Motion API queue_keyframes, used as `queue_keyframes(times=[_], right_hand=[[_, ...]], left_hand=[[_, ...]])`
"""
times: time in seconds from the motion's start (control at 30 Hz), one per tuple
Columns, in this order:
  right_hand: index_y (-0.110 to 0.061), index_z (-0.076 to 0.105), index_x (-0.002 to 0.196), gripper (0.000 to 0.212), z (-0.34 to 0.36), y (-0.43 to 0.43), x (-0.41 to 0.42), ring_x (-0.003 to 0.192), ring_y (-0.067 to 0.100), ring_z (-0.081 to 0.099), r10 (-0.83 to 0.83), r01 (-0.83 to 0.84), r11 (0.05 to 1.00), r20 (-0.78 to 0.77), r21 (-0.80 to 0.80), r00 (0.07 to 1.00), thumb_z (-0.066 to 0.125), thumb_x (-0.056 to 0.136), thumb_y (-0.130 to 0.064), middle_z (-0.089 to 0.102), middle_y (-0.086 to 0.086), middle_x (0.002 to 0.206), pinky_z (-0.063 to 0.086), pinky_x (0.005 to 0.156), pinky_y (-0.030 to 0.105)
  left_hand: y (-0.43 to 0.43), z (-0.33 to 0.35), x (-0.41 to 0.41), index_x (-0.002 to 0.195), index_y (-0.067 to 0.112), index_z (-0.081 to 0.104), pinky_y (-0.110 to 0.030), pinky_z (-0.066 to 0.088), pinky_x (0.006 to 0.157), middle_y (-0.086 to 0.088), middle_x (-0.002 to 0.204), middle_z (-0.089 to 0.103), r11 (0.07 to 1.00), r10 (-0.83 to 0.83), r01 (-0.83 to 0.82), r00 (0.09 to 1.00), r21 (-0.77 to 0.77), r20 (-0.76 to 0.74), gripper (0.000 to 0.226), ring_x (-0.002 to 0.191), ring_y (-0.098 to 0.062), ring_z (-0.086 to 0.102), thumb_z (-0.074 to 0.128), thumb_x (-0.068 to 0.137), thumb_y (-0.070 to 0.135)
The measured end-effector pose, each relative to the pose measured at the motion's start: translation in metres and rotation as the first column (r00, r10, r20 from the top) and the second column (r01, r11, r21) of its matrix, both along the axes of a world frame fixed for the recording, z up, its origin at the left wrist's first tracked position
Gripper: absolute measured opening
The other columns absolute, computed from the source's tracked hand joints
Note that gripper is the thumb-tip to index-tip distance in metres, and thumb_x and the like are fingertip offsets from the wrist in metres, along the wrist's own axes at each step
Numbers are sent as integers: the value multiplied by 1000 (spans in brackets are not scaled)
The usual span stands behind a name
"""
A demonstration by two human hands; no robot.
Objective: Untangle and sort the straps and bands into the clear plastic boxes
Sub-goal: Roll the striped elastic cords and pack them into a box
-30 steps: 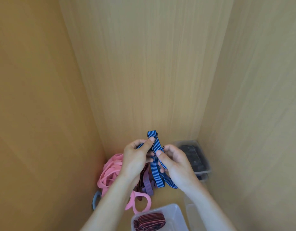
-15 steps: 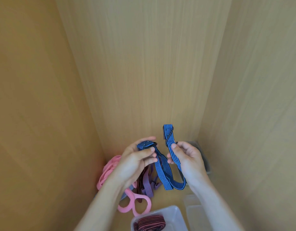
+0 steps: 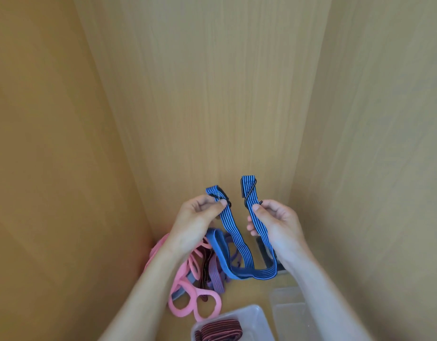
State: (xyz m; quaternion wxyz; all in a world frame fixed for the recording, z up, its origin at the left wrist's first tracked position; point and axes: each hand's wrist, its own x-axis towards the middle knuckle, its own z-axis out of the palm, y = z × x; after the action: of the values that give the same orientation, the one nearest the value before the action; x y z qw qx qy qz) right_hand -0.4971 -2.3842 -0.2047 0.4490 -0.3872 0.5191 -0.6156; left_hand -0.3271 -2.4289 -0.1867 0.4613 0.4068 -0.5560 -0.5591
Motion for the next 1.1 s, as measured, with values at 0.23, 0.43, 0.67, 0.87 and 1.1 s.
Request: queue_keyframes(times=[0.23, 0.43, 0.67, 0.87, 1.1], right_hand=[[6, 61, 95, 14, 15, -6, -4, 58, 20, 63, 23, -22, 999, 18, -49, 1000, 58, 100, -7, 65, 11, 72, 57, 55, 30], [0, 66, 93, 11, 35, -19, -8, 68, 23, 65, 35, -26, 995, 87, -94, 996, 59, 99, -6, 65, 13, 78, 59, 69, 38], [-3, 69, 90, 11, 68, -38, -11, 75, 24, 65, 61, -44, 986, 101, -159, 993, 61, 98, -5, 68, 8, 79, 58, 87, 48], [-4, 70, 93, 14, 98, -51, -9, 71, 18, 67, 100, -92, 975, 31, -200, 995, 58, 100, -8, 75, 5, 84, 59, 86, 45], [-4, 75, 97, 23, 134, -68, -5, 94, 30, 73, 8, -60, 971, -218, -231, 976, 64, 98, -25, 77, 12, 97, 51, 101, 52]], left_hand=[[-15, 17, -5, 82, 12, 65, -27, 50, 68, -8, 85, 72, 996, -34, 35, 999, -76, 24, 16, 73, -18, 62, 64, 96, 20], [-33, 48, -13, 102, 0, 62, -24, 55, 60, -9, 88, 77, 991, -46, 47, 999, -125, 7, 18, 73, -13, 70, 62, 99, 18], [-55, 83, -27, 88, 10, 63, -24, 53, 56, -11, 84, 76, 979, -12, 22, 999, -203, 48, 11, 70, -15, 71, 65, 98, 17], [-62, 106, -34, 107, -9, 59, -24, 52, 50, -18, 85, 73, 956, -31, 69, 990, -286, 136, 23, 60, -16, 68, 61, 99, 12], [-73, 142, -32, 103, 3, 67, -27, 53, 57, -7, 81, 73, 924, -64, 135, 977, -357, 205, 17, 65, -16, 69, 51, 102, 8]])
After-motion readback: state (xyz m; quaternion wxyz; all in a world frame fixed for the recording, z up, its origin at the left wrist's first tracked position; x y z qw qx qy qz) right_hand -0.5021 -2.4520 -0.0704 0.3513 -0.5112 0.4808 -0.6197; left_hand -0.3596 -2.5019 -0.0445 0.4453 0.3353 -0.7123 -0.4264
